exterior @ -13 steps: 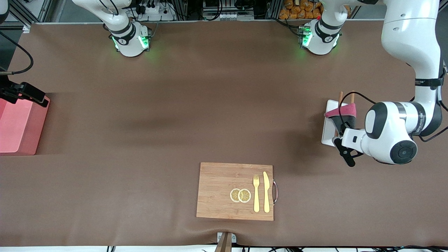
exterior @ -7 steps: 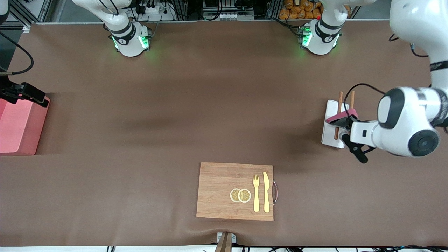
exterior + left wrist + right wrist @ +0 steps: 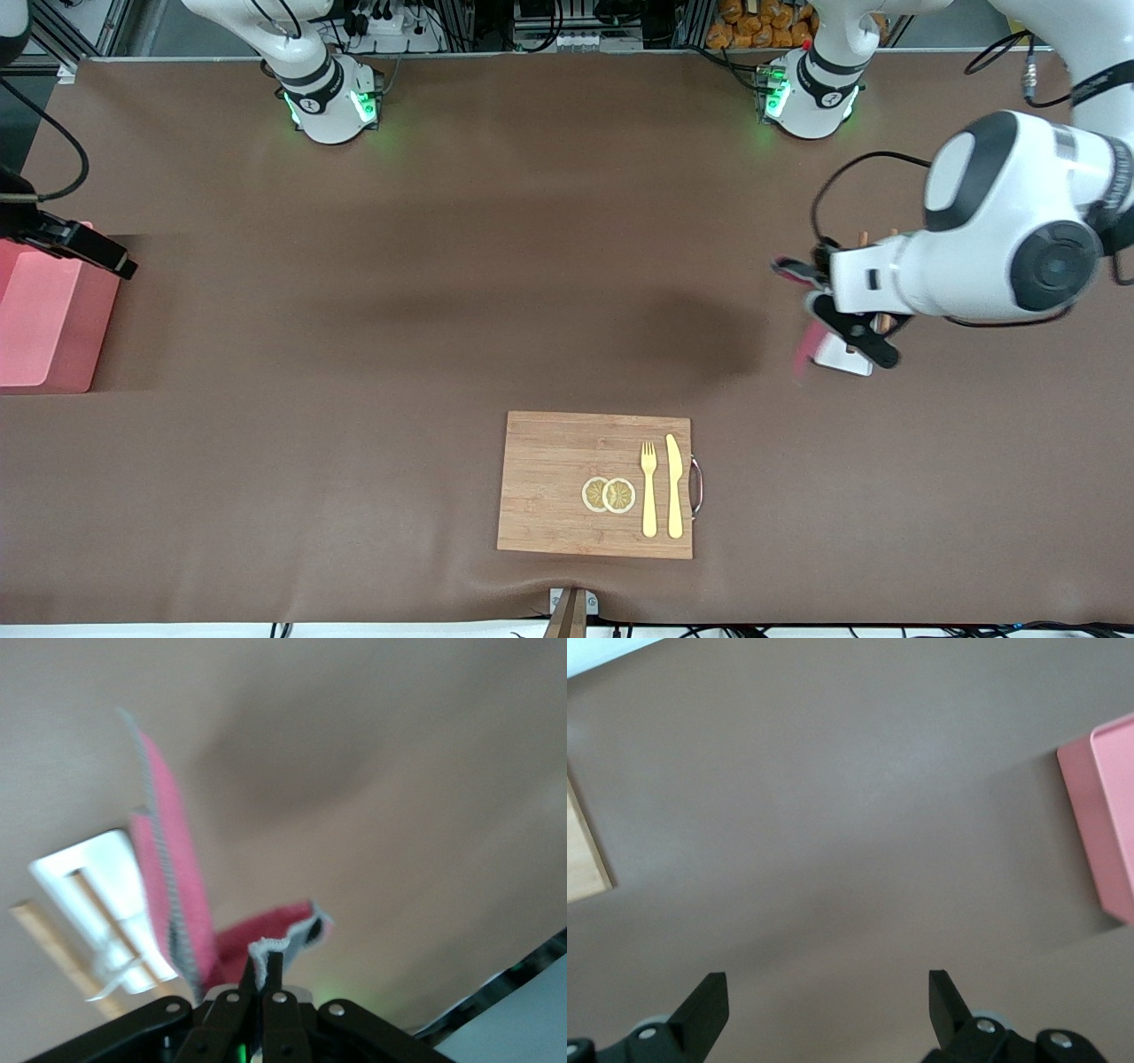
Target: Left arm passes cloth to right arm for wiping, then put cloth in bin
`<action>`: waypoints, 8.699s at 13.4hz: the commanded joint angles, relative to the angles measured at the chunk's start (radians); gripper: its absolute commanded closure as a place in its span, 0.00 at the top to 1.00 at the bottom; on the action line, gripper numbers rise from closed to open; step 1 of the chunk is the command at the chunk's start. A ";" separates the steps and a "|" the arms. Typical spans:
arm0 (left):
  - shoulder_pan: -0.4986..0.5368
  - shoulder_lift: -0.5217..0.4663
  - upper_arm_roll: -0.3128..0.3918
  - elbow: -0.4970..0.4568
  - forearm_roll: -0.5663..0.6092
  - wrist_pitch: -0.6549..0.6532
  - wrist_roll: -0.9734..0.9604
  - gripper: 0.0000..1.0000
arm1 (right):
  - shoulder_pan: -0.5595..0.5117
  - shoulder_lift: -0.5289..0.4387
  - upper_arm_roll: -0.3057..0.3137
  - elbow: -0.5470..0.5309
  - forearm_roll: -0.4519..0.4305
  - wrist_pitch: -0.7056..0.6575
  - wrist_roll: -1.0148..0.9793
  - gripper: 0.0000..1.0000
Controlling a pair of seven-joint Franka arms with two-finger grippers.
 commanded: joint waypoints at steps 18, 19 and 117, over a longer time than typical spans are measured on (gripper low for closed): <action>-0.360 0.176 -0.166 0.071 -0.402 0.946 -0.638 0.00 | 0.224 0.178 -0.003 -0.052 0.446 0.218 1.127 1.00; -0.374 0.176 -0.166 0.071 -0.402 0.973 -0.661 0.00 | 0.264 0.188 -0.003 -0.052 0.446 0.242 1.184 1.00; -0.046 -0.367 0.292 -0.118 0.152 0.081 -0.175 1.00 | -0.676 0.531 -0.017 0.185 -0.339 0.303 -0.524 0.00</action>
